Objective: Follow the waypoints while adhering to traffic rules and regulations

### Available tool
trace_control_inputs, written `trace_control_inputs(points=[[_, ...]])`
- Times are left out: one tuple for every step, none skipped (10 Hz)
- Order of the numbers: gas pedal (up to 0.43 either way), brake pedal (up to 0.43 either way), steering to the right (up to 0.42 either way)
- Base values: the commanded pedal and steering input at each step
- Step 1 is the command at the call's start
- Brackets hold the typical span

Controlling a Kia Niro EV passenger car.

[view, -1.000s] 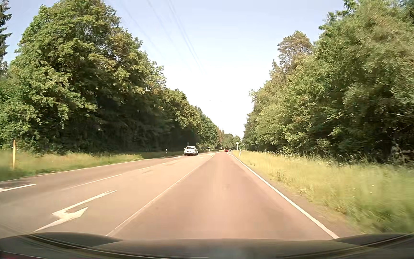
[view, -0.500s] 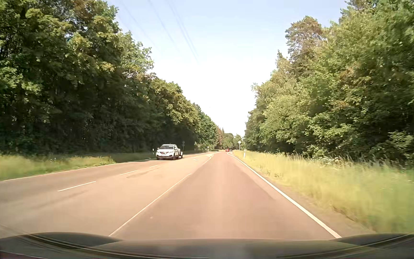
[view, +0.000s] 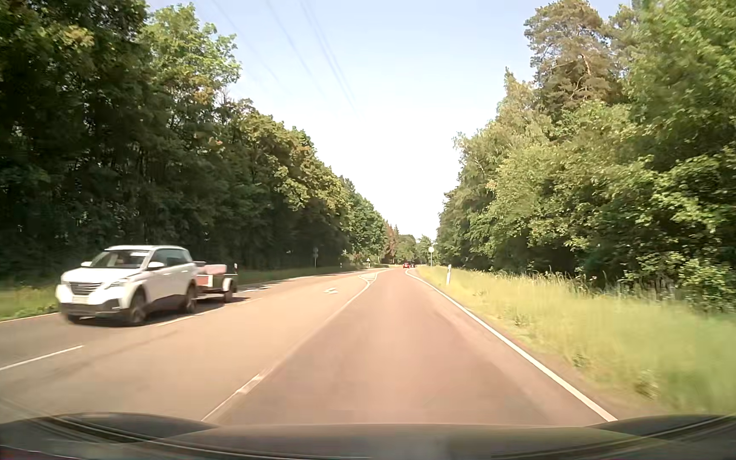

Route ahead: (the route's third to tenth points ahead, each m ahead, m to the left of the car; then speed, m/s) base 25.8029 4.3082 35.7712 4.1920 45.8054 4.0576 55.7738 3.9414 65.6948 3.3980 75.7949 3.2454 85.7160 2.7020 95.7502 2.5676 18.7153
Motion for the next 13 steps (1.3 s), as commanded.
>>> trace_control_inputs(points=[[0.039,0.03,0.002],[0.039,0.03,0.002],[0.039,0.03,0.002],[0.039,0.03,0.002],[0.039,0.03,0.003],[0.039,0.03,0.002],[0.039,0.03,0.002],[0.039,0.03,0.002],[0.039,0.03,0.002],[0.039,0.03,0.002],[0.039,0.03,0.002],[0.039,0.03,0.003],[0.039,0.03,0.003]])
